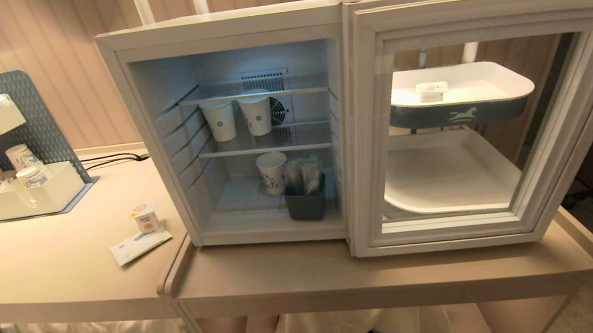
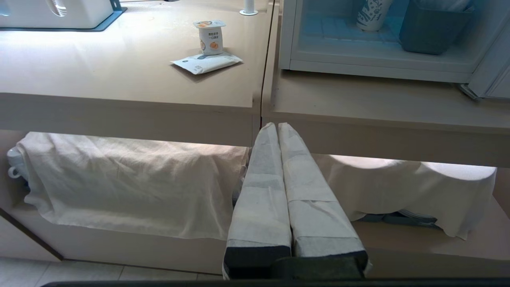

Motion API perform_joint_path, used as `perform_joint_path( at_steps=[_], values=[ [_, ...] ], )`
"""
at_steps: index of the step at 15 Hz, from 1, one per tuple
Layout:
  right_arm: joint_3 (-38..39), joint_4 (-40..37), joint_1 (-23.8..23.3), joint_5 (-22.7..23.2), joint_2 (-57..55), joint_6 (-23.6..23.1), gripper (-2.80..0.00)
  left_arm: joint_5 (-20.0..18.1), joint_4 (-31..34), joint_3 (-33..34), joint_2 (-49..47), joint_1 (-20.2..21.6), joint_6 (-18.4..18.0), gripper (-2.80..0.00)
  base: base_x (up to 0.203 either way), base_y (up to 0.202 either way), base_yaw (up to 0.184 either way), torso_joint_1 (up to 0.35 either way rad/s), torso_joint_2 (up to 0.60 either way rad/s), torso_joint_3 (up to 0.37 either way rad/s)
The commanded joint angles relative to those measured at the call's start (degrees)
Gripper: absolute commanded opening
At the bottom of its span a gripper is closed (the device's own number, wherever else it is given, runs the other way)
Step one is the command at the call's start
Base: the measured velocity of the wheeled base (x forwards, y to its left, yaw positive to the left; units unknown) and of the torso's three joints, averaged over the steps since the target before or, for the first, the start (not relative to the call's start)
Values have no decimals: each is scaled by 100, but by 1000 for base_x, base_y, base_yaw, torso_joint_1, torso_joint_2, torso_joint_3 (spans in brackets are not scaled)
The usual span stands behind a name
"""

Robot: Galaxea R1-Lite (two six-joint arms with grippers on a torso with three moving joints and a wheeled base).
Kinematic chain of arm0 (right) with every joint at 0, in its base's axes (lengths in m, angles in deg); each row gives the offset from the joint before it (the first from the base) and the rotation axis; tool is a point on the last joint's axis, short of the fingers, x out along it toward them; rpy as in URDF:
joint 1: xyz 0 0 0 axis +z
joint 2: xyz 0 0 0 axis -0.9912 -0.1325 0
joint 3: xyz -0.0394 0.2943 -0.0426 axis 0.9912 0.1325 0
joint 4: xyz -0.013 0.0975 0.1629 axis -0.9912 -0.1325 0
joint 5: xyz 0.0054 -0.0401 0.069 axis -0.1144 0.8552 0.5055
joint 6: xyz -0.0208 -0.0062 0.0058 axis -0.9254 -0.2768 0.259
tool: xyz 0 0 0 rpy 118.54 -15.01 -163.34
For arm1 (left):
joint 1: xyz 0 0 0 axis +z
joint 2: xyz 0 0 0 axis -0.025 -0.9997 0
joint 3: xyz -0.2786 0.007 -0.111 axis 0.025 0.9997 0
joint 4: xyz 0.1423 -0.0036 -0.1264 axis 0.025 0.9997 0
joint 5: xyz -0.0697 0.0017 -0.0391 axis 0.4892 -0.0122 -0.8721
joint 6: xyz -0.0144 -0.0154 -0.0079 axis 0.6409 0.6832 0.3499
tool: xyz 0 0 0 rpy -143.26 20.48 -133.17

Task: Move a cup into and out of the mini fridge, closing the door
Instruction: Close the freezer door

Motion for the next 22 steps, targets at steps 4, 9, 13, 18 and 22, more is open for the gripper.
perform_joint_path(
  at_steps=[4, 9, 13, 18, 22],
  values=[
    [-385, 72, 781, -416, -806, 306, -280, 4, -1, 9, 2, 1, 5, -280, 0, 0, 0, 0, 0, 0],
    [122, 101, 1165, -557, -504, 267, -280, 4, -1, 9, 2, 1, 13, -280, 0, 0, 0, 0, 0, 0],
    [861, 304, 1210, -571, 105, 181, -280, 4, -1, 9, 2, 1, 13, -280, 0, 0, 0, 0, 0, 0],
    [2031, 254, 1212, -525, 1633, 185, -280, 4, -1, 9, 2, 1, 9, -280, 0, 0, 0, 0, 0, 0],
    [2736, -152, 1212, -524, 2979, 183, -280, 4, -1, 9, 2, 1, 5, -280, 0, 0, 0, 0, 0, 0]
  ],
)
